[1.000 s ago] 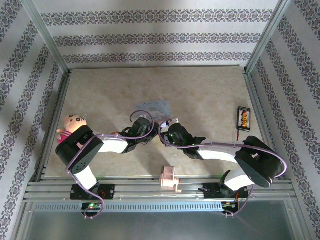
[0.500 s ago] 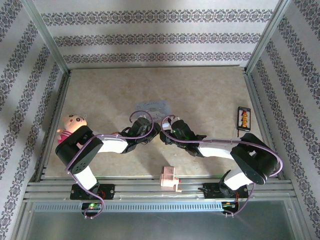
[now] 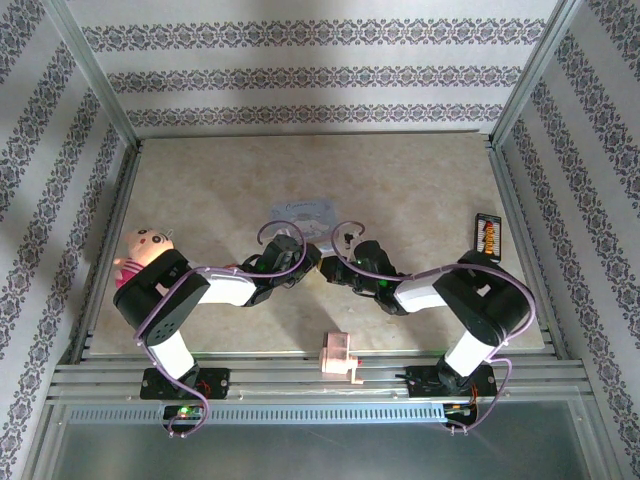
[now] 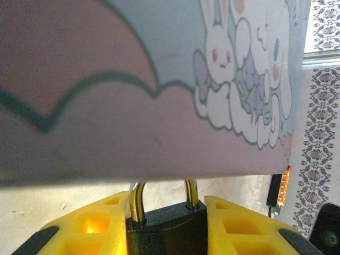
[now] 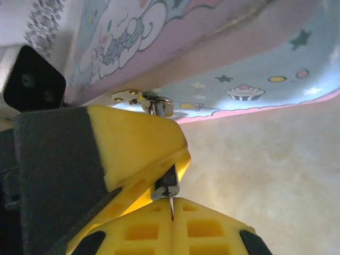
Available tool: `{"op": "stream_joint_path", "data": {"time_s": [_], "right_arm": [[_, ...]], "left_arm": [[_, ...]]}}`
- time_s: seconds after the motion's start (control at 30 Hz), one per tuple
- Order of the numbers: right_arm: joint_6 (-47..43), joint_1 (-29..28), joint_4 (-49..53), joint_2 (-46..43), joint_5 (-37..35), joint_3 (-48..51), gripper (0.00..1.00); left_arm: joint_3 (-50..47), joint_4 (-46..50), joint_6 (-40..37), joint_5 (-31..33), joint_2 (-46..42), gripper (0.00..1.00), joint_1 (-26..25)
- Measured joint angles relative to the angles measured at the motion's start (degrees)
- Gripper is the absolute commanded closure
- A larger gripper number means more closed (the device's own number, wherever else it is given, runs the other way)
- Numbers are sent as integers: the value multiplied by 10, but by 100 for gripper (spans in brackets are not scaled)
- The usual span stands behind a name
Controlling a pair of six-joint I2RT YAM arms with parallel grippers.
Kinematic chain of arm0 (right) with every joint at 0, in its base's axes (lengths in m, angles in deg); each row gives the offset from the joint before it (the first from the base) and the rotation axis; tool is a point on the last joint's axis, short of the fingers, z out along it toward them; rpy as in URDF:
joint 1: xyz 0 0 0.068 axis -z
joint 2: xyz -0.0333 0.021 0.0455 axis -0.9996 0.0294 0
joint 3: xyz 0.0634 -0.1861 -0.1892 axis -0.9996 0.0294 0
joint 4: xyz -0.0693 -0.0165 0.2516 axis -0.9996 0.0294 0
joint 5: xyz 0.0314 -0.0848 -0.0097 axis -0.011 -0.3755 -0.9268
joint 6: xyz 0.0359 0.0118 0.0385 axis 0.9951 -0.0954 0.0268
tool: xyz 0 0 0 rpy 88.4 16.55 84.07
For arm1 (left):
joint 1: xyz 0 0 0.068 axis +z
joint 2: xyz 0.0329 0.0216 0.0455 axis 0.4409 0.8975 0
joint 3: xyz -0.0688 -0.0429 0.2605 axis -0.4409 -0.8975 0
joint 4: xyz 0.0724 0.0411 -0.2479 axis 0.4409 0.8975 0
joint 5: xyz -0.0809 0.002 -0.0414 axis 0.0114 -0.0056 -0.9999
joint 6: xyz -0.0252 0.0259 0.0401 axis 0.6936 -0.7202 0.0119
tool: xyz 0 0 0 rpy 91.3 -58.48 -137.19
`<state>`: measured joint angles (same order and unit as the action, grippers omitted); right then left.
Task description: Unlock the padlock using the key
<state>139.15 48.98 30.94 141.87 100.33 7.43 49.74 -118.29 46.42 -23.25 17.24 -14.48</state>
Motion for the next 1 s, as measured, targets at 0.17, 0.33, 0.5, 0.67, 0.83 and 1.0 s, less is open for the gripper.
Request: {"op": "stream_joint_path", "data": {"time_s": [0.17,0.33,0.5,0.67,0.83,1.0], "right_arm": [[95,12,-124,57,25,19,100],[199,14,-258,135,34,29,100],[268,13,-290,148,25,29,100],[321,10,-300,147,7,33,100],[357,1,-305,142,-10,34,100],[373,1,-305,141,-23,31,100]], "left_arm": [[0,-6,1,9,5,96,3],[-7,-22,2,17,14,97,6],[-16,-70,9,24,27,87,7],[-26,-112,15,26,35,69,7],[-33,-142,19,21,38,51,5],[-35,-197,23,15,64,52,1]]}}
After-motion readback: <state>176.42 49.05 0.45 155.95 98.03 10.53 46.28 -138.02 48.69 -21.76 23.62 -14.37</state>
